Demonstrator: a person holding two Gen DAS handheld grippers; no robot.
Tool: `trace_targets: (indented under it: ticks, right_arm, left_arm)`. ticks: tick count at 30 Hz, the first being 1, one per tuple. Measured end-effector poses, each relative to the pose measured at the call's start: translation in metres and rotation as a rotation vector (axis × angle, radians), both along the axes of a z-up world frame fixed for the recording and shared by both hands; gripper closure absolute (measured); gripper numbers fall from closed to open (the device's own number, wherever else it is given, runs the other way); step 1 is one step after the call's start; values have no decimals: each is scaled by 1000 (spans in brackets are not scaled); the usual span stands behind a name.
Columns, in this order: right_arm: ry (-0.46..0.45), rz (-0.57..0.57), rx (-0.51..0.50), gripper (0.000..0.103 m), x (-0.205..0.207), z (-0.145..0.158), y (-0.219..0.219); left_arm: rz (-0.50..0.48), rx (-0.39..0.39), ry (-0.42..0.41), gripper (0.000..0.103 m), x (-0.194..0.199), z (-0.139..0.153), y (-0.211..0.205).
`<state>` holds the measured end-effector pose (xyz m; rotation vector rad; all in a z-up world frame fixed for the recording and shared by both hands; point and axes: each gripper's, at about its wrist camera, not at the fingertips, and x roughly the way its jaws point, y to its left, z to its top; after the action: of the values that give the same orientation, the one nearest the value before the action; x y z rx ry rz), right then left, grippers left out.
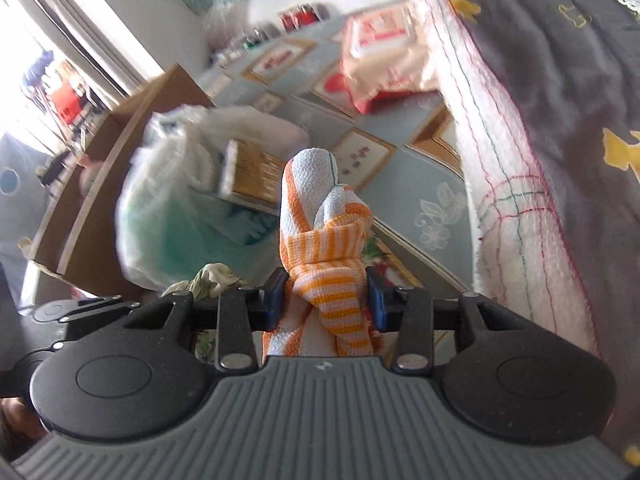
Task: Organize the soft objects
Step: 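Lift the striped cloth with the right gripper while the left gripper grasps the green scrunchie, then carry both items to the box and release them from both grippers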
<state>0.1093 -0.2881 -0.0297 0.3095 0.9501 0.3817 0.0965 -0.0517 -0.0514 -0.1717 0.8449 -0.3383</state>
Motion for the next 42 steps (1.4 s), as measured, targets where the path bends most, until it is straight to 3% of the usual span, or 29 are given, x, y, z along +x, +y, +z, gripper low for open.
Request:
trace_targets:
  ticks: [11, 20, 25, 33, 38, 42]
  right_arm:
    - [-124, 129, 138, 64, -21, 74, 48]
    - [-205, 328, 223, 64, 1, 121, 140]
    - [-177, 429, 238, 63, 21, 128, 202]
    - [-115, 518, 216, 63, 50, 131, 284]
    - [-82, 552, 200, 63, 73, 125, 321]
    - [-60, 568, 203, 62, 87, 117, 346]
  left_arm:
    - [132, -92, -202, 87, -54, 82, 62]
    - [406, -28, -339, 87, -100, 139, 155]
    - [535, -12, -305, 87, -108, 142, 207]
    - [627, -13, -135, 87, -72, 97, 260]
    - [690, -21, -96, 87, -55, 82, 293]
    - [764, 46, -74, 87, -33, 80, 319]
